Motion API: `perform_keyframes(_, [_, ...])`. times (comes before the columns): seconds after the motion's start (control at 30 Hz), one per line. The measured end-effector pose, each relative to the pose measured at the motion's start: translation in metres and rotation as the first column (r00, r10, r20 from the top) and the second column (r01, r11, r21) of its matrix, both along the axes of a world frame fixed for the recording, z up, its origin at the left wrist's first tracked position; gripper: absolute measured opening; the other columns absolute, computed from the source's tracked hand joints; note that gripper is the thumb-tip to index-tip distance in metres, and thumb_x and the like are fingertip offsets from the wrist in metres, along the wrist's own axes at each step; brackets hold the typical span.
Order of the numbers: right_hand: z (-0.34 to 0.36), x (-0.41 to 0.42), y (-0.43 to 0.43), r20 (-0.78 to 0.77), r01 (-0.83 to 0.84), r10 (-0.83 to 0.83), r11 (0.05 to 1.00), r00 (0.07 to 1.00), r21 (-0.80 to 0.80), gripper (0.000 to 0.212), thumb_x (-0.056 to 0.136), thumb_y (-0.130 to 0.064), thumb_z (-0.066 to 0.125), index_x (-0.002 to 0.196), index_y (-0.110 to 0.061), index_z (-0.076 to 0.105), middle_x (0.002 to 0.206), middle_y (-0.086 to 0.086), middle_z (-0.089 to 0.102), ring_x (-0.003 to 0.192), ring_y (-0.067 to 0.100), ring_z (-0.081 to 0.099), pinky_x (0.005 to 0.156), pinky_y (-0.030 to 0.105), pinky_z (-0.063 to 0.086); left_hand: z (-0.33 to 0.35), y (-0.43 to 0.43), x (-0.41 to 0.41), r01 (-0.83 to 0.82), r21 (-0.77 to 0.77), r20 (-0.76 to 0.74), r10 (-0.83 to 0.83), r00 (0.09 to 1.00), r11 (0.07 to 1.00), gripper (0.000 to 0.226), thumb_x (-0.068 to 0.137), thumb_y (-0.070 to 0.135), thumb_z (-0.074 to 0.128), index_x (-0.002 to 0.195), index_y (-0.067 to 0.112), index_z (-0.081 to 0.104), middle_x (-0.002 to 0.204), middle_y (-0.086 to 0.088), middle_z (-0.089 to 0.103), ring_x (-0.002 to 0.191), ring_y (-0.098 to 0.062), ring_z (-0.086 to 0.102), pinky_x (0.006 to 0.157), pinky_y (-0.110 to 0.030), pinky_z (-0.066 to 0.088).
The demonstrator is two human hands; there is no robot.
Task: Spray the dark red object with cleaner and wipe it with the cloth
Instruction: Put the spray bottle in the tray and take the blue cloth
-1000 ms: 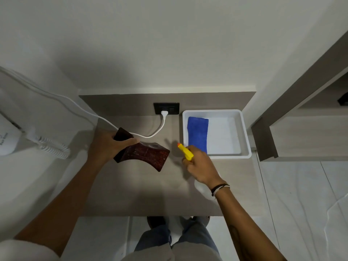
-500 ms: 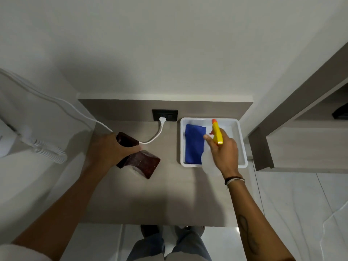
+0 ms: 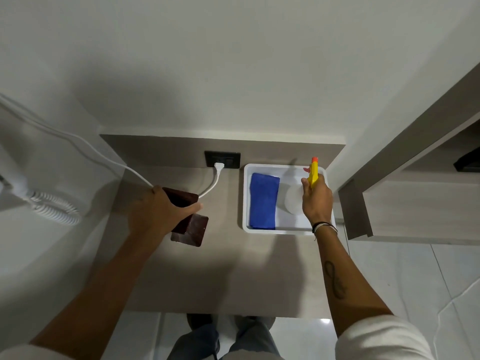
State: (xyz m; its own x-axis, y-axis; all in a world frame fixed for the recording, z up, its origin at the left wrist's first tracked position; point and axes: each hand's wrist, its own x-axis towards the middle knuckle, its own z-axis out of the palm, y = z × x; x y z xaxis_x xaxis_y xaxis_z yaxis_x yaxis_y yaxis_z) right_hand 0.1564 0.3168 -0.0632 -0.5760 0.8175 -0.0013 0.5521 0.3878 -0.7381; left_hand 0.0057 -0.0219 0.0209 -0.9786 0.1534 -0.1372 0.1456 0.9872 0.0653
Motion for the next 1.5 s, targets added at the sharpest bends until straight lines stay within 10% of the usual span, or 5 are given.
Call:
perform_keyframes(0.33, [0.001,0.0,0.0,0.035,0.002,-0.003,1.0,0.999,0.016,0.039,0.109,-0.036,0.056,0.142,-0.015,0.056,0.103,-0.004,0.061,0.086,0.016,0.06,0.083,0.033,0.056,0.003,-0.004,0.005,-0.031,0.035,0.018,0.03,0.999,0.999,0.126,0.048,0.112,0.047,0.117,0.009,0.068,0.089,0.0,0.053,0.078,-0.022,0.056,0.064,-0.032,0.045])
perform_keyframes(0.73, [0.002,0.008,-0.01,0.005,0.006,-0.006,1.0,1.0,-0.023,0.058,0.104,-0.036,0.067,0.154,-0.018,0.045,0.152,0.005,0.062,0.127,0.03,0.068,0.107,0.043,0.058,-0.005,-0.005,0.006,0.006,0.019,-0.031,-0.006,1.0,1.0,0.141,0.055,0.113,0.036,0.141,0.003,0.054,0.125,-0.018,0.069,0.111,-0.04,0.071,0.082,-0.045,0.06])
perform_keyframes(0.97, [-0.001,-0.002,-0.068,0.052,-0.112,0.099,0.899,0.994,0.423,0.067,0.107,-0.047,0.053,0.164,-0.02,0.032,0.175,0.006,0.03,0.165,0.028,0.024,0.134,0.037,0.018,-0.012,-0.006,0.008,0.034,0.031,-0.034,-0.032,0.999,0.999,0.139,0.058,0.111,0.038,0.141,0.0,0.05,0.123,-0.023,0.07,0.105,-0.043,0.072,0.079,-0.046,0.062])
perform_keyframes(1.17, [-0.038,-0.035,-0.086,0.521,-0.638,0.471,0.744,0.712,0.199,0.071,0.113,-0.03,0.05,0.17,-0.008,0.014,0.18,0.015,0.01,0.168,0.037,0.008,0.136,0.051,0.017,-0.017,-0.007,0.011,-0.016,0.135,-0.023,0.019,1.0,0.991,0.145,0.057,0.111,0.042,0.153,0.003,0.034,0.134,-0.021,0.066,0.112,-0.043,0.07,0.083,-0.05,0.064])
perform_keyframes(1.5, [-0.073,-0.073,-0.074,0.725,-0.648,0.425,0.76,0.543,0.04,0.08,0.113,-0.047,0.038,0.171,-0.01,-0.004,0.179,0.018,-0.011,0.167,0.043,-0.007,0.136,0.057,0.006,-0.016,-0.007,0.016,0.125,0.113,-0.022,-0.123,0.992,0.986,0.113,0.078,0.096,0.037,0.165,0.025,0.027,0.168,-0.024,0.032,0.15,-0.048,0.037,0.108,-0.066,0.046])
